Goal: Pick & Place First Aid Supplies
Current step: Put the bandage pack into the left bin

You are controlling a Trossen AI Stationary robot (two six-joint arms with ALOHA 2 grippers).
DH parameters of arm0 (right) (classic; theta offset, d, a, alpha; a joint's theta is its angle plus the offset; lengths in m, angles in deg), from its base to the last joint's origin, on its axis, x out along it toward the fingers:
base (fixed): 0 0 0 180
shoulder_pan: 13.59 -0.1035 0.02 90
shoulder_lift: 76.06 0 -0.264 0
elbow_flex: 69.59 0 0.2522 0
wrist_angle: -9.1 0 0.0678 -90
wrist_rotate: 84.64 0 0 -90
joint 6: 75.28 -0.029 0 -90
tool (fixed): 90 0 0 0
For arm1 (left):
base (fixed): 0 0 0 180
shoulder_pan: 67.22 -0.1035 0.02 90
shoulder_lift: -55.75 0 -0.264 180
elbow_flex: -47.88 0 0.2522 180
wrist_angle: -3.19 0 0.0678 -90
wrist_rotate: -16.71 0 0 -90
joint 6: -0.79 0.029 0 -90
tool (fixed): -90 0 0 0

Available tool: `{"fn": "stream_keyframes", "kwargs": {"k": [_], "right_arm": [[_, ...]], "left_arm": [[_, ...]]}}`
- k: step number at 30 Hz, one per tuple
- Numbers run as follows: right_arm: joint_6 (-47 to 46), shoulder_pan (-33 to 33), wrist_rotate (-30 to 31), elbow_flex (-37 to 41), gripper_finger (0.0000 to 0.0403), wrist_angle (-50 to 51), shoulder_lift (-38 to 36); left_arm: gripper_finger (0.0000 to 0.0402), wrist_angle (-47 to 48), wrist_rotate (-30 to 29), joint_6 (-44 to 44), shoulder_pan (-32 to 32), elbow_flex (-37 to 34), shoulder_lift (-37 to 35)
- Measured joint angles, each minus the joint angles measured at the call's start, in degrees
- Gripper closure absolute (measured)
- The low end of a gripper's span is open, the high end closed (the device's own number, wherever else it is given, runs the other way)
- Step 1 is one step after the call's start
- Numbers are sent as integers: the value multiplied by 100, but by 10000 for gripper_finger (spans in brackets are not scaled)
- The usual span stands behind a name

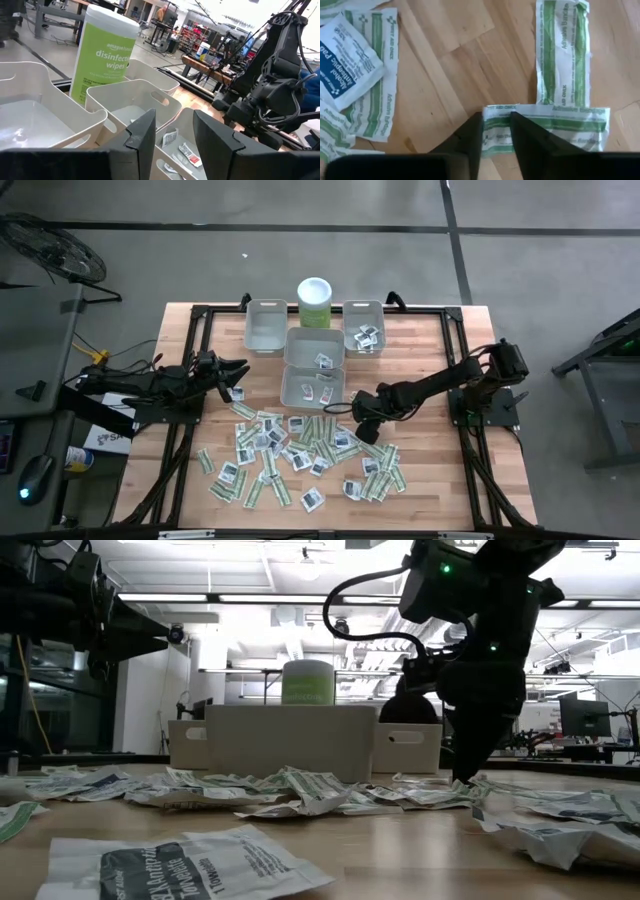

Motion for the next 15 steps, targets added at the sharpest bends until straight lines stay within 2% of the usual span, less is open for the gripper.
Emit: {"fn": "stream_keyframes", "kwargs": {"k": [6, 15], "right_arm": [[-146, 2, -218, 10, 394, -78, -27], [25, -37, -692, -663, 399, 627, -173]], "left_arm": [[270, 0, 0, 1, 1, 0, 0], [270, 0, -1, 0, -1, 0, 1]]}}
